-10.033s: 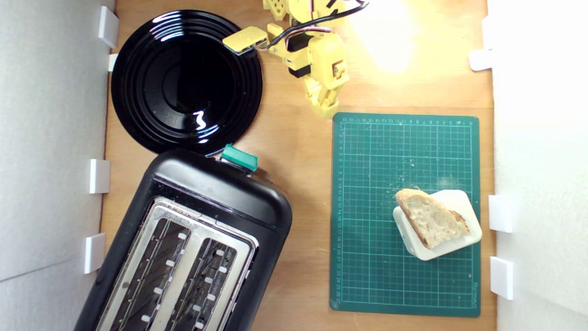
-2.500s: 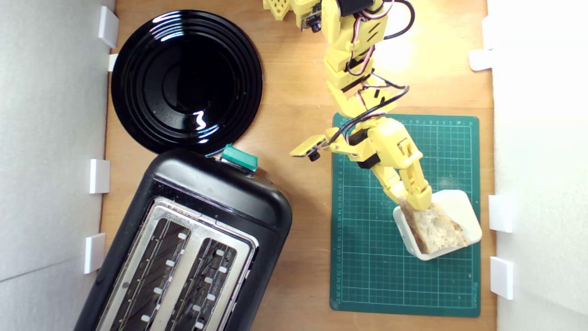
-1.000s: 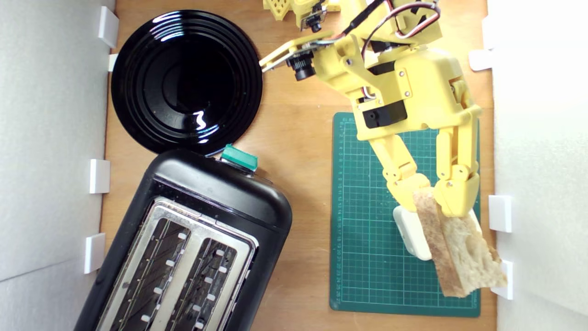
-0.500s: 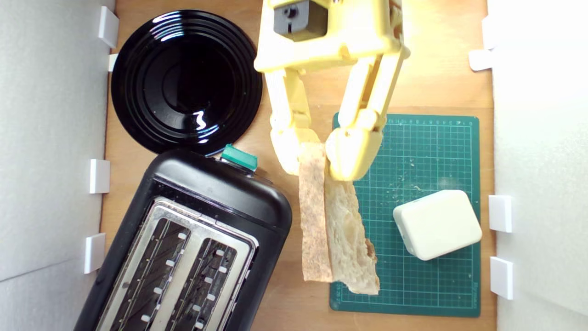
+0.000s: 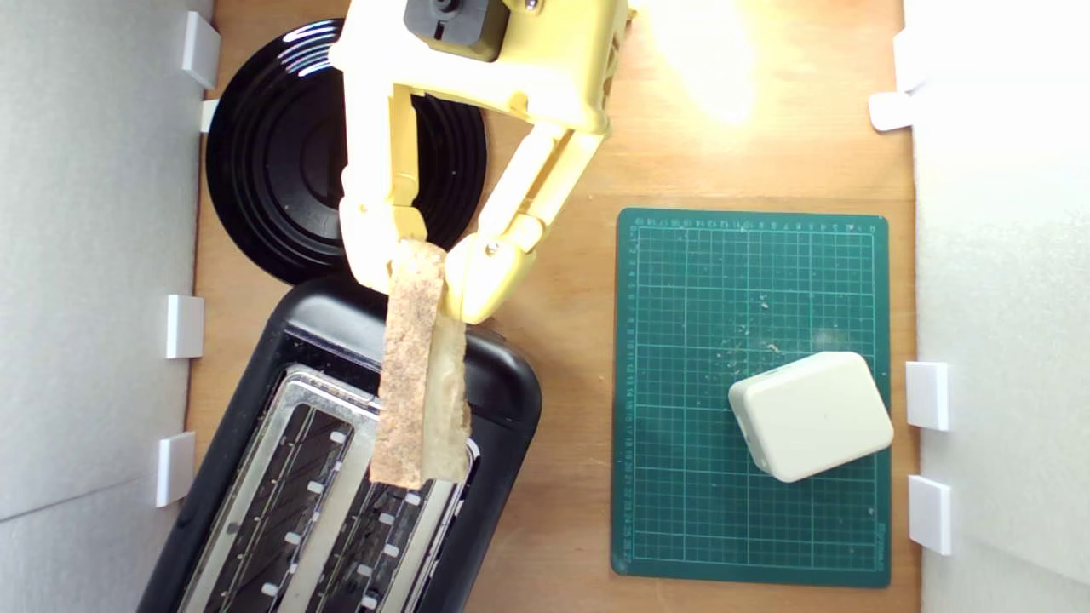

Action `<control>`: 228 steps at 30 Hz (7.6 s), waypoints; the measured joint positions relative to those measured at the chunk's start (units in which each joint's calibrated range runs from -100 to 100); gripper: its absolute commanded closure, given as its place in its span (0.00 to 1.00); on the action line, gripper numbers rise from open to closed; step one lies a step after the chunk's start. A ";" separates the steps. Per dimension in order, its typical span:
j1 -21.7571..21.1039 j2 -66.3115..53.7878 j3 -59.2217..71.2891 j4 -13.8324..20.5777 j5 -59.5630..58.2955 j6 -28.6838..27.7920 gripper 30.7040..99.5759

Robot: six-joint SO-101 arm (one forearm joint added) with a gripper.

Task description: Pick bread and place in toaster

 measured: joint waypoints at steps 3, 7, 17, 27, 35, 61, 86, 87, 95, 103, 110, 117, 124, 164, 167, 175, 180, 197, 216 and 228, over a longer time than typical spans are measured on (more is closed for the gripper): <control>1.28 2.10 -2.22 0.00 2.29 1.71 0.66; 3.11 3.61 -3.70 0.00 4.32 3.62 0.66; 6.86 8.32 -6.38 0.00 4.58 5.23 0.66; 10.98 13.86 -9.52 0.00 4.58 5.23 0.66; 11.62 16.80 -9.52 0.00 4.58 5.23 0.66; 13.00 22.68 -10.45 -0.09 2.63 5.23 0.66; 13.00 36.79 -11.84 -0.18 -4.58 4.04 0.65; 13.00 37.30 -12.11 -0.09 -4.58 3.62 0.65; 13.00 37.97 -12.58 0.36 -4.58 2.28 0.45; 13.46 37.88 -12.58 0.80 -4.58 2.28 0.29; 12.08 35.28 -12.30 0.36 -4.15 2.07 0.29; 9.61 26.80 -12.11 -3.02 -4.07 1.76 0.30; 9.61 12.52 -12.21 -4.98 -8.81 1.14 0.30; -18.76 -22.93 33.29 -8.35 -8.81 -43.52 0.75; -19.77 -26.29 40.13 -8.35 -8.81 -43.52 0.75; -21.78 -38.56 60.29 -8.44 -9.32 -43.57 0.75; -21.78 -45.28 70.55 -8.44 -9.41 -43.52 0.75; -21.97 -61.23 94.87 -8.44 -9.49 -43.52 0.75; -23.25 -74.00 121.50 -8.44 -9.66 -36.69 0.75; -23.16 -74.93 124.27 -8.44 -9.66 -31.51 0.75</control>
